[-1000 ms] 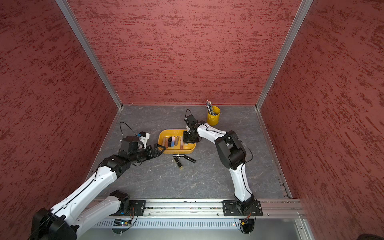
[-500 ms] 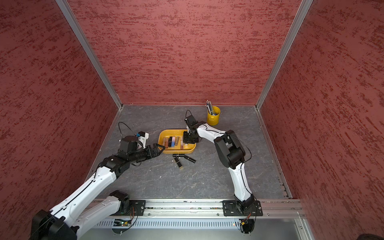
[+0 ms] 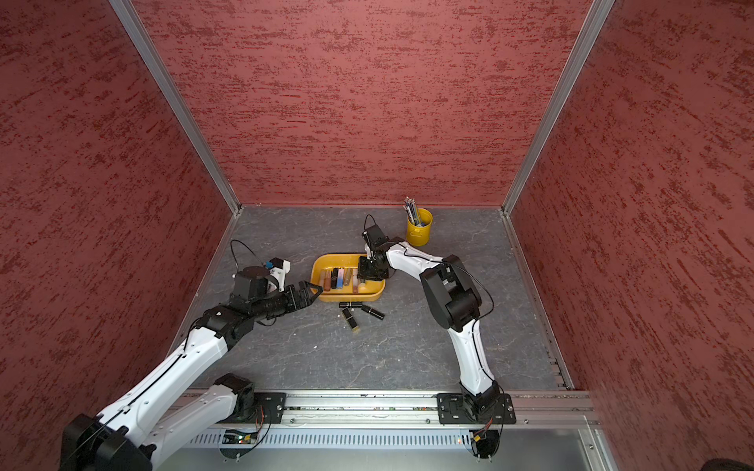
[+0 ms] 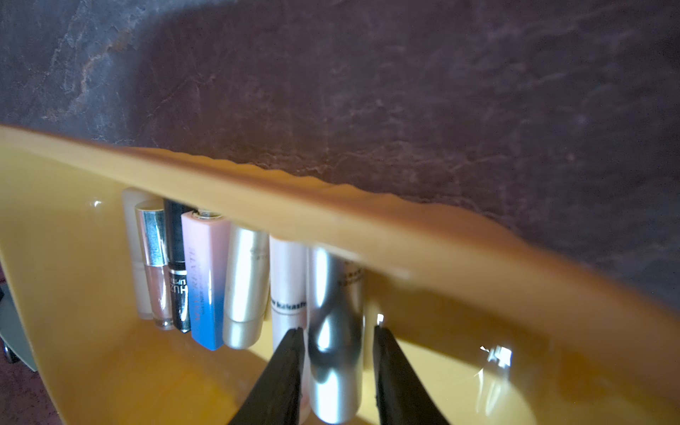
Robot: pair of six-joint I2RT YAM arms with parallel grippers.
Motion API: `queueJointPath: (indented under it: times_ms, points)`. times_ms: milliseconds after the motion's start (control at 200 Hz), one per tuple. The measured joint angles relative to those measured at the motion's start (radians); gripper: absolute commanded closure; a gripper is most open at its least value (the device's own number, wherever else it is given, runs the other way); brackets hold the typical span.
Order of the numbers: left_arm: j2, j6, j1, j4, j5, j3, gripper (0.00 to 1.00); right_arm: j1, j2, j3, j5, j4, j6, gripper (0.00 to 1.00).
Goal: Put the lipstick into the storage box
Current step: Place the lipstick in the storage box.
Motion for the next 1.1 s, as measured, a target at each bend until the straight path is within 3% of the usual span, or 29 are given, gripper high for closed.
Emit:
queueJointPath:
  times_ms: [416, 686, 1102]
  points:
    - [-0.033, 0.000, 0.010, -0.015, 0.016, 0.000, 0.00, -0.003, 0.017, 0.027, -0.047, 0.023, 0.019, 0.64]
    - [-0.037, -0.003, 0.010, -0.014, 0.031, -0.003, 0.00, -0.003, 0.003, 0.019, -0.045, 0.023, 0.015, 0.57]
    - [-0.038, -0.076, 0.000, 0.068, 0.107, -0.061, 0.00, -0.002, -0.271, -0.137, -0.002, 0.028, -0.023, 0.52]
